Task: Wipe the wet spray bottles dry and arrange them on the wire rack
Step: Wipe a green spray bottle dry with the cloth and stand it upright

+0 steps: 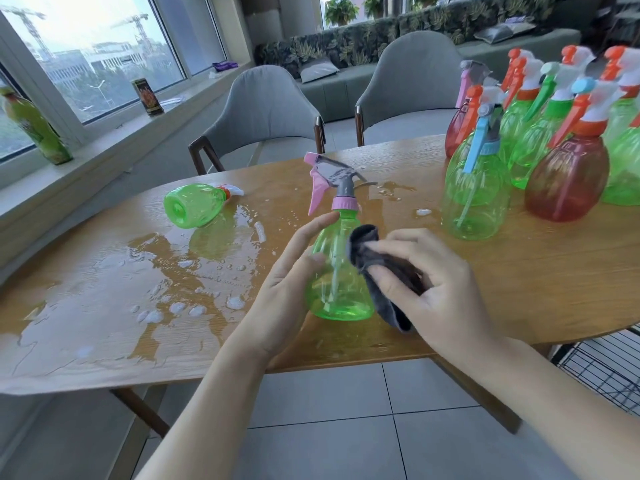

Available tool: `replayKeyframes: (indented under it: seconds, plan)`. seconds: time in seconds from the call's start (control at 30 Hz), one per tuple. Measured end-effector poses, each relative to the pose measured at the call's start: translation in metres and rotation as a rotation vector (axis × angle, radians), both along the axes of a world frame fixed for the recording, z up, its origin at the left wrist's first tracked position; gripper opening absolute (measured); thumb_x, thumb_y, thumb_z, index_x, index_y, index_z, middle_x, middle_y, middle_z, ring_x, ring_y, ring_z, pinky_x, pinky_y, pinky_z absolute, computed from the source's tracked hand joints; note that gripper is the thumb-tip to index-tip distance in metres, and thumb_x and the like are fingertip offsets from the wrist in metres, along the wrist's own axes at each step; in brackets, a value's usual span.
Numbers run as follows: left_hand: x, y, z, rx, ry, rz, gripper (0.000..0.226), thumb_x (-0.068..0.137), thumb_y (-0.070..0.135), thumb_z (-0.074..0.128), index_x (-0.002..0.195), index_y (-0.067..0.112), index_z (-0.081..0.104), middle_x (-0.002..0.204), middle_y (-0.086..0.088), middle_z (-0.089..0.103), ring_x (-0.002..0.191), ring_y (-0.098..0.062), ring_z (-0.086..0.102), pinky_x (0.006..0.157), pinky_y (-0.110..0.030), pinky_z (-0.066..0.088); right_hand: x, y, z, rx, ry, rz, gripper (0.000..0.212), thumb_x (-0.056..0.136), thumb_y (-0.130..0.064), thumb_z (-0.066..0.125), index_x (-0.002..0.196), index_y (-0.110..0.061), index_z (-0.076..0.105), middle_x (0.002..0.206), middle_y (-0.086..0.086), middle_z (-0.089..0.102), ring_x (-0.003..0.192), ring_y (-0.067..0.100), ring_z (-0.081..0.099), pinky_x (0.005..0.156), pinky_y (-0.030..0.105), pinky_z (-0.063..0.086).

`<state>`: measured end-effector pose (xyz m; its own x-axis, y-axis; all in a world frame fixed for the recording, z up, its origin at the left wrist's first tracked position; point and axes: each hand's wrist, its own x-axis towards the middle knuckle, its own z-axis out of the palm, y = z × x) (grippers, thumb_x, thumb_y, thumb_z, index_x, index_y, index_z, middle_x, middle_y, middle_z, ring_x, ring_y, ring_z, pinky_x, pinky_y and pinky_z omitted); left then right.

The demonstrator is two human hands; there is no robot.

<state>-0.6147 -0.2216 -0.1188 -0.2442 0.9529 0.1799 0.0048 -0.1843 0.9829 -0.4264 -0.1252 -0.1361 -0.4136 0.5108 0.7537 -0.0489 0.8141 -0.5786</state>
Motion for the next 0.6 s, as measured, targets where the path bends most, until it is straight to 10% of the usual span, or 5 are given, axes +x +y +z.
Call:
replayKeyframes:
  seconds: [0.1,0.23,0.4,0.6]
  plan:
    - [0.007,0.000,-0.001,0.016,0.086,0.033,0.040,0.104,0.045,0.059,0.144,0.044,0.061,0.150,0.007,0.062,0.143,-0.026,0.056,0.120,-0.060,0.041,0.002,-0.008,-0.002,0.190,-0.060,0.042,0.020,0.093,-0.009,0.074,0.112,-0.006,0.078,0.110,0.009,0.064,0.101,0.019,0.066,0.089,0.025,0.051]
    - [0.010,-0.002,0.005,0.030,0.137,0.066,0.037,0.109,0.032,0.048,0.145,0.034,0.059,0.131,0.033,0.068,0.126,0.008,0.062,0.104,-0.023,0.052,0.002,-0.016,-0.008,0.394,-0.150,0.103,0.018,0.095,-0.008,0.075,0.112,-0.009,0.079,0.107,0.010,0.064,0.096,0.024,0.063,0.088,0.028,0.051]
    - [0.002,-0.004,0.004,-0.009,0.110,0.057,0.039,0.106,0.041,0.058,0.144,0.041,0.063,0.146,0.021,0.063,0.141,-0.005,0.055,0.118,-0.048,0.041,0.001,-0.013,-0.009,0.521,-0.189,0.108,0.020,0.099,-0.011,0.072,0.118,-0.007,0.077,0.105,0.012,0.065,0.094,0.027,0.061,0.089,0.029,0.050]
    - [0.000,-0.004,0.005,0.012,-0.109,-0.101,0.040,0.098,0.019,0.060,0.134,0.032,0.074,0.130,-0.009,0.074,0.110,-0.025,0.073,0.087,-0.034,0.060,-0.004,-0.004,0.008,0.309,-0.011,-0.032,0.022,0.096,-0.011,0.074,0.117,-0.004,0.076,0.107,0.013,0.065,0.093,0.020,0.063,0.088,0.022,0.048]
